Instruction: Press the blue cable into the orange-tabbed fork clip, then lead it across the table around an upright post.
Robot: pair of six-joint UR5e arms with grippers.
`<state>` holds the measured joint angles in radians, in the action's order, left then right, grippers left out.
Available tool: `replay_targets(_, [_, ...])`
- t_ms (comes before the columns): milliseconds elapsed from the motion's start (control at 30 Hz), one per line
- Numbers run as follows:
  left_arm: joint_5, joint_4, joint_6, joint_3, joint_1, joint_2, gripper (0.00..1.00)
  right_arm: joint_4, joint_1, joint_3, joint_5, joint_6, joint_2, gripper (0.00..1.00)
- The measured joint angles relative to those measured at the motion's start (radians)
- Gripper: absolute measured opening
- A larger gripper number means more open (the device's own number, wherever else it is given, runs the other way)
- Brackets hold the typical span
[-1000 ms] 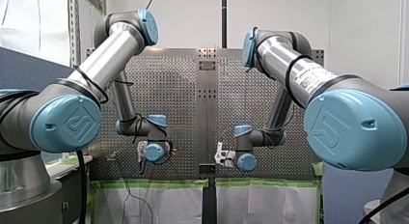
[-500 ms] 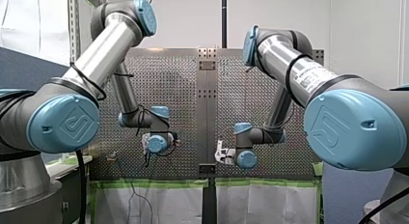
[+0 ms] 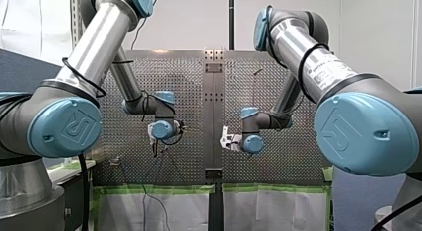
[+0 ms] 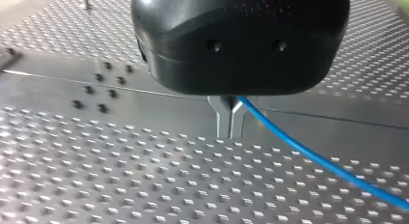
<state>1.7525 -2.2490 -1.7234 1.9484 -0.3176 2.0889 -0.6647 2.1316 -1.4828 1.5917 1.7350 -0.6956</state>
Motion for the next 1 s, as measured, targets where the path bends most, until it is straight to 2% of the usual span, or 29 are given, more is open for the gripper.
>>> replay_targets(333, [0.002, -0.056, 0.004, 0.000, -0.006, -0.113, 0.00, 0.048, 0.003, 0.002, -0.006, 0.004, -0.093, 0.00])
replay_targets(533, [-0.011, -0.082, -0.038, 0.000, -0.001, -0.176, 0.00, 0.077, 0.004, 0.013, -0.018, 0.006, -0.160, 0.00])
replay_targets(700, [-0.025, -0.094, -0.069, -0.018, -0.006, -0.195, 0.00, 0.116, 0.006, 0.026, -0.023, 0.006, -0.218, 0.00])
replay_targets(1000, [-0.025, -0.177, -0.080, -0.102, -0.015, -0.206, 0.00, 0.140, 0.016, 0.033, -0.026, 0.004, -0.316, 0.00])
